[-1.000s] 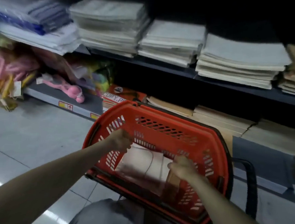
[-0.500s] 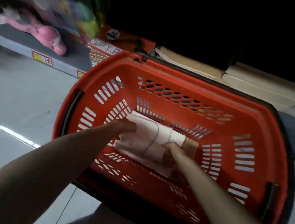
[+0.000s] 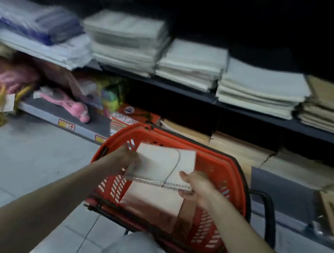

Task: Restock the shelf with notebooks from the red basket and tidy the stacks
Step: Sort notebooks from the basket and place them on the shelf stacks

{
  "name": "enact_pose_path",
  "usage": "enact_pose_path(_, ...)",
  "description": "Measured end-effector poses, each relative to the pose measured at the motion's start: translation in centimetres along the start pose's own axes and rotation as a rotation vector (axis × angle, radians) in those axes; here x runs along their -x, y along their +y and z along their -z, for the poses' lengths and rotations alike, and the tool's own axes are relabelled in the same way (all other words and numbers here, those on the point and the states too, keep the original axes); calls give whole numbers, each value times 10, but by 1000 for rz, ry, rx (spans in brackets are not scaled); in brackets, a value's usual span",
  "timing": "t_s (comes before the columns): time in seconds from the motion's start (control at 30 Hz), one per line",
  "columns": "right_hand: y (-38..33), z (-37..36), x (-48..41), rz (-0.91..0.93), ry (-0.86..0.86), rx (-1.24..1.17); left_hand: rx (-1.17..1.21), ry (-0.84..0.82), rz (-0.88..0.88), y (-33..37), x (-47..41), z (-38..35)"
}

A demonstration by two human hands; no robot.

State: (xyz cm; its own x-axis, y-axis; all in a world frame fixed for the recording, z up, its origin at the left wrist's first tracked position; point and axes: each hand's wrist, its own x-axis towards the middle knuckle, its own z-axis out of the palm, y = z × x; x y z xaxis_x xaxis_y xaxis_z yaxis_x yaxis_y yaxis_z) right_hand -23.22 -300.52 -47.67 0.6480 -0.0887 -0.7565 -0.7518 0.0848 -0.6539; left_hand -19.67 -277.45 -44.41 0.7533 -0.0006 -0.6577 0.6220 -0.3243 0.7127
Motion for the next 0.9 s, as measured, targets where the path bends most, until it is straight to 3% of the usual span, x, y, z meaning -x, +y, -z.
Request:
enact_pose_path(0.17,-56,37,102,176,-98,-113,207,46,-209,64,89,22)
enact_pose_path(0.23,-80,47,133,251,-98,-198,431,-66,-313,88,114,24)
enact_pose_path(0.33,-116,53,163,335,-77,-416,849,-214,-326,129,140,22)
enact_pose_path(0.4,-139,47,181,391,-68,-578,939,-252,-380,153,156,14)
enact_pose_path(0.5,-163,23,189,408,-42,-718,672,-350,-442,178,176,-11)
enact_pose_path(0.57,-173,4,182,399,-96,-658,444,-340,-492,190,177,-28)
enact_pose_path(0.7,-185,5,167,429,-194,-526,443,-63,-510,210,146,-26)
enact_pose_path(0.8,-194,29,154,595,-30,-447,477,55,-603,211,116,-4)
enact_pose_path(0.9,-216,30,145,776,219,-41,501,123,-660,209,91,4)
